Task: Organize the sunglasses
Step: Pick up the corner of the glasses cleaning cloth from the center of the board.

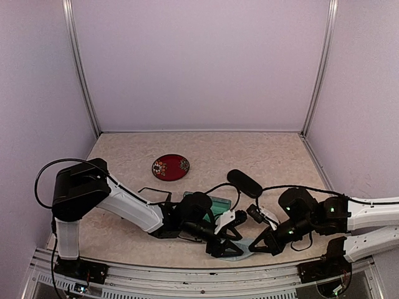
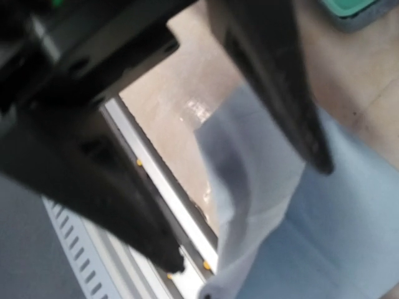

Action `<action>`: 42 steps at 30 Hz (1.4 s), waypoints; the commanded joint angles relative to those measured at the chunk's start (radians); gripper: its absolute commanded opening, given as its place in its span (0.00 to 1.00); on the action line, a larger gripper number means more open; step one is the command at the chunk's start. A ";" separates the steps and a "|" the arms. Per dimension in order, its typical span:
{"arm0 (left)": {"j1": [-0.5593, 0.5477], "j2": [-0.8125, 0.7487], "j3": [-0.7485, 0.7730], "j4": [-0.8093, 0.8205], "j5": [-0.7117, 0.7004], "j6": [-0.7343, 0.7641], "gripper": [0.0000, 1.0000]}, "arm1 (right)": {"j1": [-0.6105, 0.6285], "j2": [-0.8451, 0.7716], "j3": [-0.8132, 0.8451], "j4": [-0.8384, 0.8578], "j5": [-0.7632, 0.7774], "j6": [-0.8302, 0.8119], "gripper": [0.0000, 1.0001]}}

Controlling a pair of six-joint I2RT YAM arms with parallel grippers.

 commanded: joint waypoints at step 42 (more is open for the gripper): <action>0.080 0.025 0.045 -0.110 0.212 0.084 0.12 | -0.005 -0.042 0.001 -0.044 0.059 -0.004 0.00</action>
